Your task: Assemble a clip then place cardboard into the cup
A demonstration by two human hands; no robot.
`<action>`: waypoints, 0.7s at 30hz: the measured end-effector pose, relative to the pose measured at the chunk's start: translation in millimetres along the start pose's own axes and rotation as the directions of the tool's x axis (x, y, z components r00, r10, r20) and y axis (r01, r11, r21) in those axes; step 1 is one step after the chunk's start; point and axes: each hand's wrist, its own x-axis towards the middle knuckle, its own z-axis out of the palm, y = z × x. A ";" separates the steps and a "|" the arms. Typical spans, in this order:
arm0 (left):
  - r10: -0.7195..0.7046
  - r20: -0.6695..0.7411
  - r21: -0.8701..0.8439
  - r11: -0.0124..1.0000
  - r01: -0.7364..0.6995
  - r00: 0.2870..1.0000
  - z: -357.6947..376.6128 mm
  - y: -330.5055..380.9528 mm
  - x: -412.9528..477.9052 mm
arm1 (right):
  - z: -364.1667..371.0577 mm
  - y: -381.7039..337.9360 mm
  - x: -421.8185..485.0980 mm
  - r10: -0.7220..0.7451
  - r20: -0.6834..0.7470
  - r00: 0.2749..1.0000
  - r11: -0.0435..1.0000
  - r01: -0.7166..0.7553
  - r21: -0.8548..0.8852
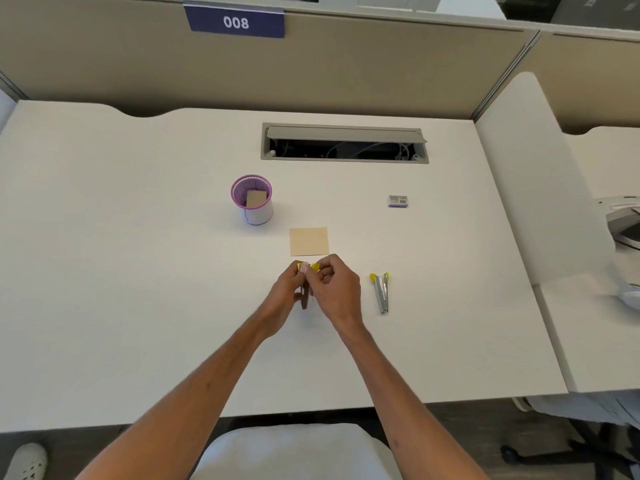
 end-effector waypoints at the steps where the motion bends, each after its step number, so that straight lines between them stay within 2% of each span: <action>1: -0.015 0.011 -0.014 1.000 0.015 1.000 -0.7 -0.1 0.7 | 0.2 -1.9 2.0 0.005 -0.001 1.000 1.000 -0.005 -0.007; 9: -0.009 0.117 -0.203 0.979 0.033 0.993 -1.2 13.6 1.7 | 3.1 -17.6 -4.6 -0.034 -0.122 0.992 0.999 0.032 -0.019; 14: -0.056 -0.026 -0.463 0.886 0.038 0.998 -18.1 20.6 12.2 | 8.4 -29.4 -21.5 -0.159 -0.150 0.976 0.986 0.164 0.019; 16: -0.066 -0.035 -0.524 0.851 0.038 0.997 -19.4 28.6 14.7 | 7.8 -28.8 -26.6 -0.182 -0.158 0.970 0.980 0.193 0.057; 19: -0.089 -0.061 -0.603 0.797 0.035 0.994 -15.1 35.7 18.8 | 8.3 -24.0 -35.2 -0.210 -0.112 0.971 0.974 0.218 0.066; 21: -0.095 -0.068 -0.651 0.758 0.027 0.993 -12.0 35.9 21.0 | 9.1 -19.6 -42.6 -0.255 -0.063 0.965 0.967 0.255 0.006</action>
